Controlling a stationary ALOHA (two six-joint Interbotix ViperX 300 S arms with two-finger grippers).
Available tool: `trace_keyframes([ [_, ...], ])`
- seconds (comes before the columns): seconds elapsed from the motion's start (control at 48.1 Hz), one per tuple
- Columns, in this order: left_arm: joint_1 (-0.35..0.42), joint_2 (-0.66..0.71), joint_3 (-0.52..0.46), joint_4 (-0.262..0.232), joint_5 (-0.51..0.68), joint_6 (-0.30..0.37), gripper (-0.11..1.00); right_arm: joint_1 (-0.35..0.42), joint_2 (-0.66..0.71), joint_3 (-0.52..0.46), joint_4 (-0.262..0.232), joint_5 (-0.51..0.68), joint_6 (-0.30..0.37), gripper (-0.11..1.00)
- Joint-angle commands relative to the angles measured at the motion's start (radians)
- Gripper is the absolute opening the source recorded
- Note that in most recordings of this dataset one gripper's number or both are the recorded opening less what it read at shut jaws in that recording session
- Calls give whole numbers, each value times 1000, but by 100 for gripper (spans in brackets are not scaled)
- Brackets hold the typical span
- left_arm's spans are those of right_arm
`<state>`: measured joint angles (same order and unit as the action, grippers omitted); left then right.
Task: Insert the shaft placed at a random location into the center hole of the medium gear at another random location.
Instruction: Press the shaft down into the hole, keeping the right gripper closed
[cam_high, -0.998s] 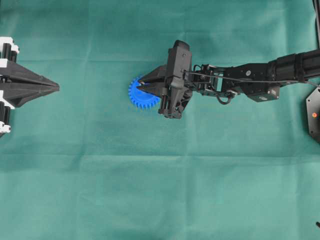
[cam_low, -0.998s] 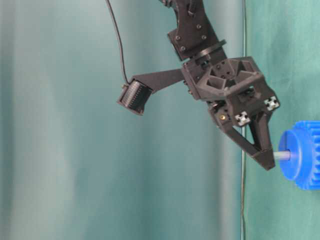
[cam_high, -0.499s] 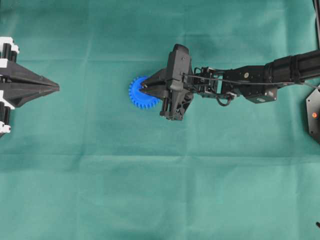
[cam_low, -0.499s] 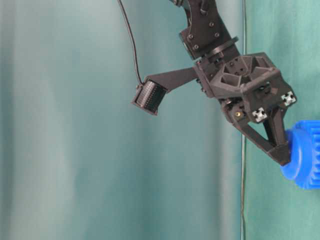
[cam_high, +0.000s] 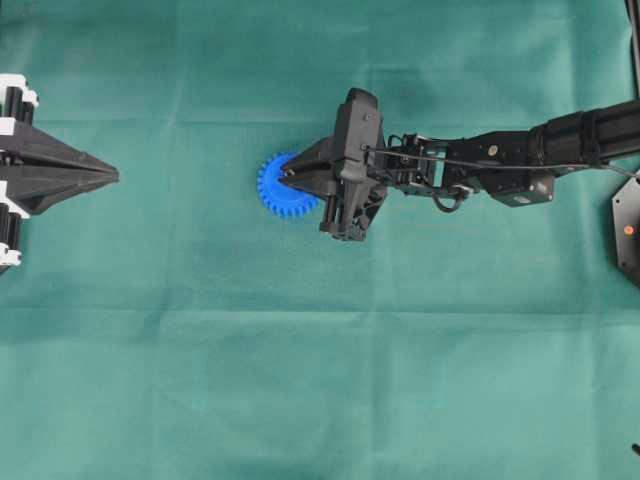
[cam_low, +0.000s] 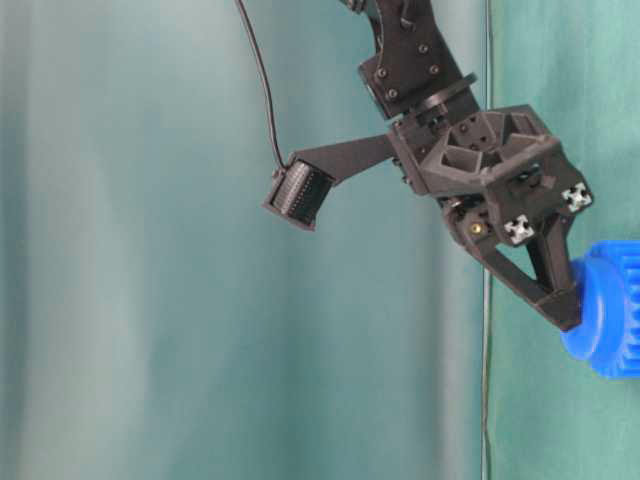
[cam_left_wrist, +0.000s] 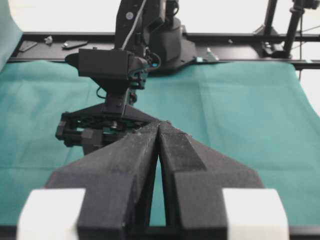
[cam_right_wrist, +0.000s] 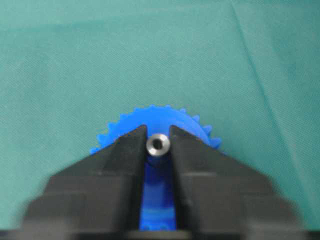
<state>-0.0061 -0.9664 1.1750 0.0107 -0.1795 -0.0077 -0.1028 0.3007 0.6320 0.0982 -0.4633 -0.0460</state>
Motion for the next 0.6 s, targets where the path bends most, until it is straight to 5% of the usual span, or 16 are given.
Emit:
trace_keyframes([
  [0.0,-2,9,-9,2,-5,2,0,-2,-18,-12,3,2,-9,34],
  [0.208,-2,8,-9,2,0,2,0,-2,-40,-11,5,6,-9,89],
  [0.374,-2,8,-9,2,0,2,0,0,-87,-5,3,35,-9,81],
  [0.582,-2,8,-9,2,0,0,0,-2,-152,0,2,83,-11,83],
])
